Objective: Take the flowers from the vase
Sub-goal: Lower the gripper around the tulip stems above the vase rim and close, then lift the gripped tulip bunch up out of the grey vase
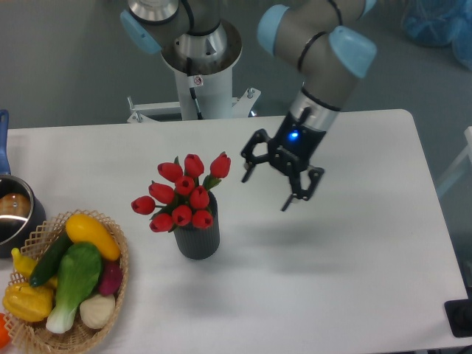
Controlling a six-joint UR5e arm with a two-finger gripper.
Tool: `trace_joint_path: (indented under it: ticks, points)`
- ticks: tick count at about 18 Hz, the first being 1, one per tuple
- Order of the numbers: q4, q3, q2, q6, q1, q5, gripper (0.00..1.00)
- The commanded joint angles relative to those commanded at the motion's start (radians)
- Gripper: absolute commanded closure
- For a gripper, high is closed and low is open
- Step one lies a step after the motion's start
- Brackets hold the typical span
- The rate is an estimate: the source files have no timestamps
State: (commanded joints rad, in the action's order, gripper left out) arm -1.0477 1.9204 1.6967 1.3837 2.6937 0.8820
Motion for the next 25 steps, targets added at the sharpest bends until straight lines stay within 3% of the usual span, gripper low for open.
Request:
trace_joint_path:
  ticks: [4, 11, 14, 16, 18, 19, 25]
  points:
    - [0.000, 0.055, -0.066, -0.002, -0.018, -0.124, 0.00]
    - [0.005, 0.058, -0.071, -0.017, -0.078, -0.175, 0.04]
    - [0.006, 0.055, -0.071, -0.017, -0.083, -0.204, 0.20]
    - [0.006, 0.057, -0.074, -0.017, -0.083, -0.225, 0.47]
    - [0.006, 0.054, -0.078, -0.017, -0.081, -0.236, 0.83]
    - [0.006, 0.054, -0.078, -0.017, -0.081, -0.247, 0.97]
    - [0.005, 0.034, -0.072, -0.015, -0.068, -0.265, 1.00]
